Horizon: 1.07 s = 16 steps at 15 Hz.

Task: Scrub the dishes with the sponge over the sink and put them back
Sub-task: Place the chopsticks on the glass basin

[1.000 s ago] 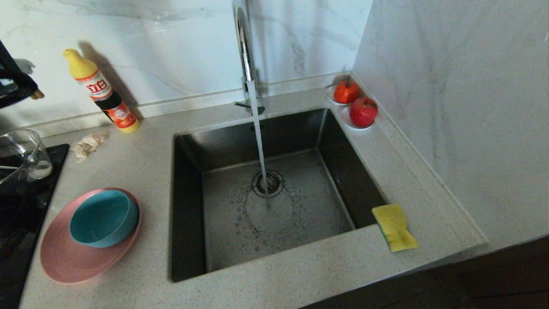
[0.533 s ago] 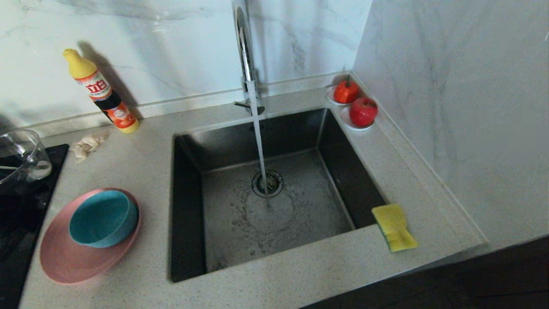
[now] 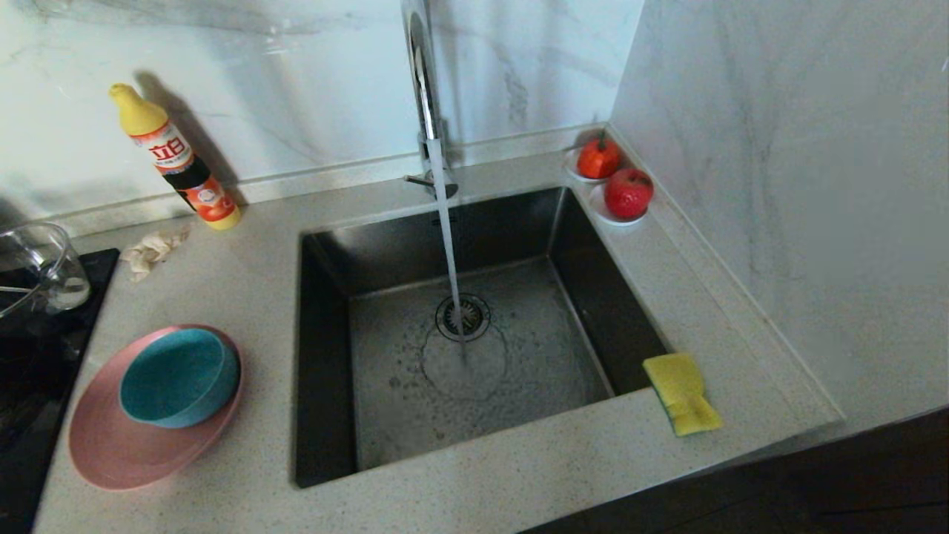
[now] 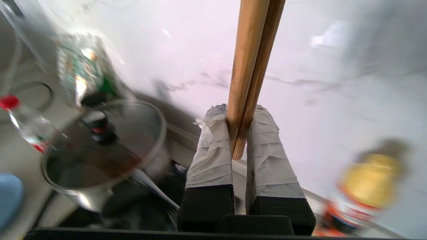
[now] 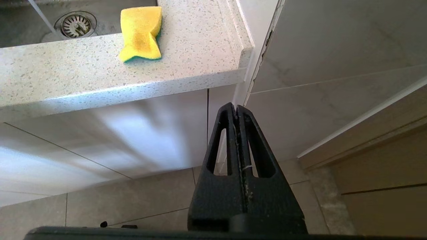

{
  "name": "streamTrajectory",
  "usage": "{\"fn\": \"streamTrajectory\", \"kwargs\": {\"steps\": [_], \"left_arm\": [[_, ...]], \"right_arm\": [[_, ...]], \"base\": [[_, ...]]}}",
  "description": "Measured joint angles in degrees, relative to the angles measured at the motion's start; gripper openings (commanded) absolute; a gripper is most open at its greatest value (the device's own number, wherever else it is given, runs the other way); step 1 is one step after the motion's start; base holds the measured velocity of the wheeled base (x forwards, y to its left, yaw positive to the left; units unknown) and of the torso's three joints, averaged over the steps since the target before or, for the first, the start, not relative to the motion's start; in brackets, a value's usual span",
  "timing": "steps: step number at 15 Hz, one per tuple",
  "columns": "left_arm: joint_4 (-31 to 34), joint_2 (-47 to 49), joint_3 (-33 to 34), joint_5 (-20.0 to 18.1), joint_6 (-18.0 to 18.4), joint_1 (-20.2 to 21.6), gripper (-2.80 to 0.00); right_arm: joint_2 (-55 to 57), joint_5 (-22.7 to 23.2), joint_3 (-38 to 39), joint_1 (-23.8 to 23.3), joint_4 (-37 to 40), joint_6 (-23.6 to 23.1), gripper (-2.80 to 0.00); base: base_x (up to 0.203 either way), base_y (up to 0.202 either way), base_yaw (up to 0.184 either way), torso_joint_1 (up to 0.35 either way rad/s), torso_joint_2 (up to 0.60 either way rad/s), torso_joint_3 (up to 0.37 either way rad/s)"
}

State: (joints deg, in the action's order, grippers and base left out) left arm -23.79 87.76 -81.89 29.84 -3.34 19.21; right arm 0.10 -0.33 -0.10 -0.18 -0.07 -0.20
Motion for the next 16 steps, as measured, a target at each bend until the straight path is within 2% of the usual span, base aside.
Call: {"fn": "streamTrajectory", "kwargs": {"steps": [4, 7, 10, 14, 16], "left_arm": [[-8.1, 5.4, 2.5, -1.4, 2.8, 5.6, -2.8], [-9.0, 9.6, 5.2, -2.9, 2.7, 7.9, -2.8], [-9.7, 13.7, 6.9, -3.5, 2.2, 8.8, -2.8], [-14.8, 18.9, 7.6, -3.2, 2.2, 9.1, -2.8], [-15.1, 21.1, 7.5, -3.2, 2.1, 9.6, -2.8]], "right_arm": [[0.0, 0.0, 0.0, 0.0, 0.0, 0.0, -2.8], [0.0, 0.0, 0.0, 0.0, 0.0, 0.0, -2.8], [0.0, 0.0, 0.0, 0.0, 0.0, 0.0, -2.8], [0.0, 0.0, 0.0, 0.0, 0.0, 0.0, -2.8], [0.0, 0.0, 0.0, 0.0, 0.0, 0.0, -2.8]], "base": [[0.0, 0.0, 0.0, 0.0, 0.0, 0.0], [0.0, 0.0, 0.0, 0.0, 0.0, 0.0], [0.0, 0.0, 0.0, 0.0, 0.0, 0.0], [0.0, 0.0, 0.0, 0.0, 0.0, 0.0], [0.0, 0.0, 0.0, 0.0, 0.0, 0.0]]}}
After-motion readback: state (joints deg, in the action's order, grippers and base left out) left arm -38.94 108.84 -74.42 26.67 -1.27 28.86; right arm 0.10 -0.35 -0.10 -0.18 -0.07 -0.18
